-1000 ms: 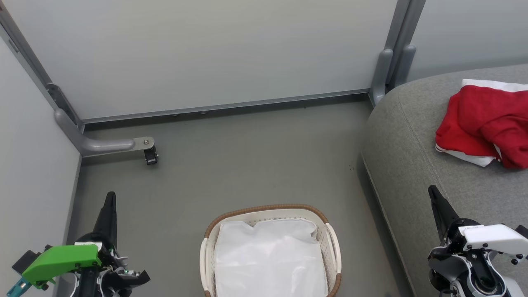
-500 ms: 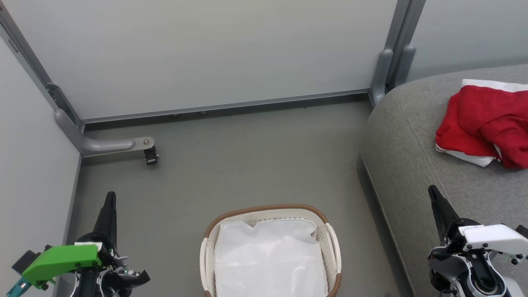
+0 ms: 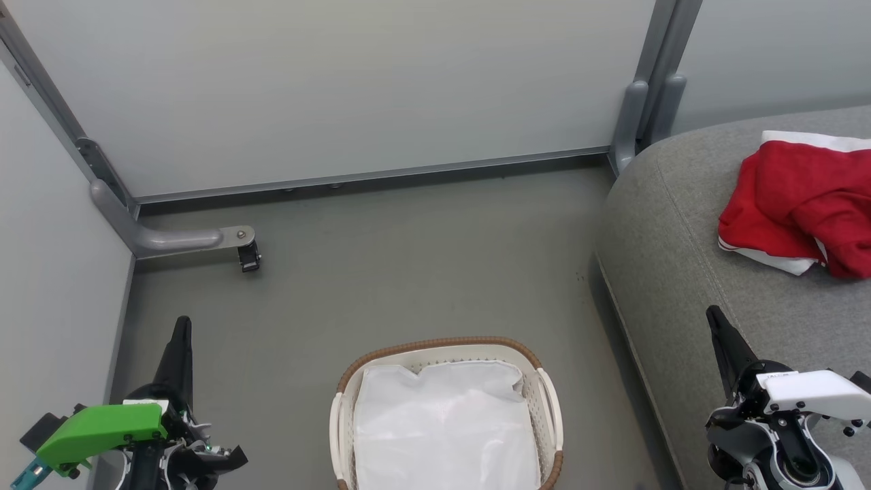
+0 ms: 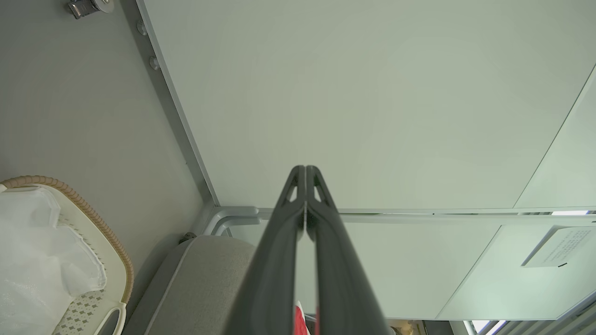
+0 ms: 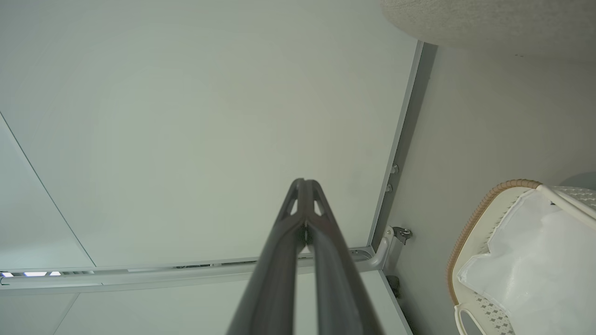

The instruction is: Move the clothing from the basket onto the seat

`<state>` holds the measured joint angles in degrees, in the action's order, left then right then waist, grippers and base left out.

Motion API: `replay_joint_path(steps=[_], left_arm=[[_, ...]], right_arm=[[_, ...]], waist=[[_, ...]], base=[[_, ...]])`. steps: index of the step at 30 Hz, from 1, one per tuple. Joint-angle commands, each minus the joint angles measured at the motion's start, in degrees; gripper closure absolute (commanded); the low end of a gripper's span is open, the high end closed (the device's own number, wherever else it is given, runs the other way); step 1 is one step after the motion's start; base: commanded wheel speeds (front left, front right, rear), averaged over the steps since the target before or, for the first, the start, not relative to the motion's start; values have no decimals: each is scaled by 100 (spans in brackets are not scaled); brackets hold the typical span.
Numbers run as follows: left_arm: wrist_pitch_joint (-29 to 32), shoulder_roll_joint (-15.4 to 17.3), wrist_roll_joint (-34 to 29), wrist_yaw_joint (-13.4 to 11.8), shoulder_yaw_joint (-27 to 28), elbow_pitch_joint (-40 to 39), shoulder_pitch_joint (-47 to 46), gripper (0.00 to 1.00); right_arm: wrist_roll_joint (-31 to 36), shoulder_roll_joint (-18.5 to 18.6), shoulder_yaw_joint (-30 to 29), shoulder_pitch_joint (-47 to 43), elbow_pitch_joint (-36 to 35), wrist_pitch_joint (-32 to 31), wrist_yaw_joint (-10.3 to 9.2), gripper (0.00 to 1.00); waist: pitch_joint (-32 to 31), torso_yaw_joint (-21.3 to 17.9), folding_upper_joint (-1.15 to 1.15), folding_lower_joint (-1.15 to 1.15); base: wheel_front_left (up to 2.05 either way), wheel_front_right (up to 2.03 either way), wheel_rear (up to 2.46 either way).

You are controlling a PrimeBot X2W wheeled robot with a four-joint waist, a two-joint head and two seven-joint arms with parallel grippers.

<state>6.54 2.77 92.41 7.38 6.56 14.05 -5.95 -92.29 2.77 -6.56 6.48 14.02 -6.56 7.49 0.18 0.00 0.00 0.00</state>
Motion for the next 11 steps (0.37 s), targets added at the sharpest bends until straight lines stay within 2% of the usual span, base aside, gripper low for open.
replay_joint_path(steps=[1,11], left_arm=[[22,25,-5,33,15,-9,-54,100],[23,24,-6,33,15,-9,-54,100]], right_arm=[[-24,16,-10,-61,-16,-14,0,100],[-24,16,-10,-61,-16,-14,0,100]], waist=[[0,0,0,0],[0,0,0,0]], base=[[0,0,0],[0,0,0]])
